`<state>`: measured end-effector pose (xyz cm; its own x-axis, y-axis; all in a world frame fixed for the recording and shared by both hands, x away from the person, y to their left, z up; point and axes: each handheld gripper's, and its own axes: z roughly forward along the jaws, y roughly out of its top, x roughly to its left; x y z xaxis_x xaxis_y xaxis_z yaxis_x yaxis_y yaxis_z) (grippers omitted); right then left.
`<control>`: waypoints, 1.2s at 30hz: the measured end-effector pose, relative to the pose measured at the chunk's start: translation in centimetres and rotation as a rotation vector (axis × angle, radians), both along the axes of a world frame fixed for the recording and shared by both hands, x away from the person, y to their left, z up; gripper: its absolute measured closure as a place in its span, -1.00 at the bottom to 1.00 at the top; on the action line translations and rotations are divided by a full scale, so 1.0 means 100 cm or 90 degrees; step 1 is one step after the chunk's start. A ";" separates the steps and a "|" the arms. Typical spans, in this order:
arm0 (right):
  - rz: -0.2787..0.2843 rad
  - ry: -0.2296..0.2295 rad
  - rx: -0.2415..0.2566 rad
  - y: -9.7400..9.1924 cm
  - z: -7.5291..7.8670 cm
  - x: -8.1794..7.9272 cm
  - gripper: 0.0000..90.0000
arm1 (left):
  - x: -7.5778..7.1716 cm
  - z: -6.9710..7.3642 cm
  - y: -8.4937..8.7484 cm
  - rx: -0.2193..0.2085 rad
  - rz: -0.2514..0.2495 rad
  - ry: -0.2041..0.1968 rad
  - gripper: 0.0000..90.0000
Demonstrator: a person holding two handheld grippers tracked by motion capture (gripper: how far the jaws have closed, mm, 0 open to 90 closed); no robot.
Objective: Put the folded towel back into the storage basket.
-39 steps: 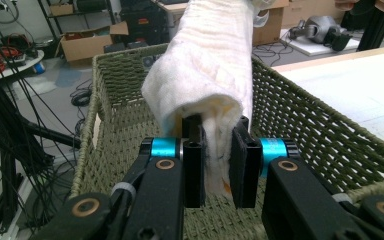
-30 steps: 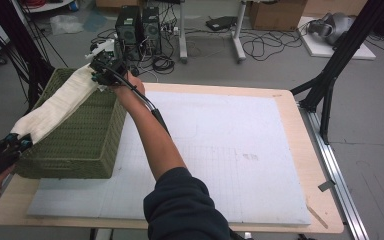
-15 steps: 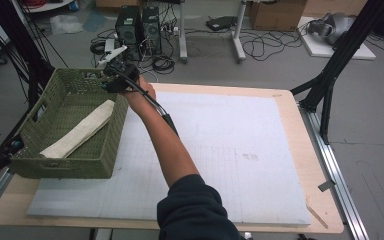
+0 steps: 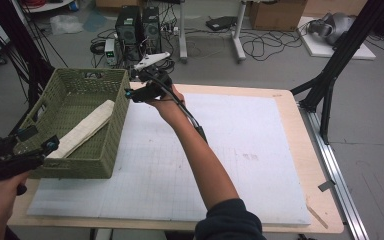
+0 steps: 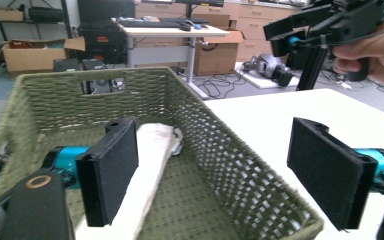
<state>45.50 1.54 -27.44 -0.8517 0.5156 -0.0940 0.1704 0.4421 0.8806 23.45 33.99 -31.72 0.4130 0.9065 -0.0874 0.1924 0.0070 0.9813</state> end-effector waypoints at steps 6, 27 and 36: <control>-0.009 0.010 0.016 -0.040 -0.005 -0.017 -0.65 | 0.009 -0.002 -0.029 0.011 -0.049 0.002 -0.54; -0.115 0.021 0.025 -0.200 -0.051 -0.095 -0.75 | 0.041 -0.028 -0.143 0.024 -0.237 -0.010 -0.54; -0.182 0.031 0.022 -0.260 -0.085 -0.133 -0.75 | 0.053 -0.045 -0.184 0.020 -0.286 -0.012 -0.54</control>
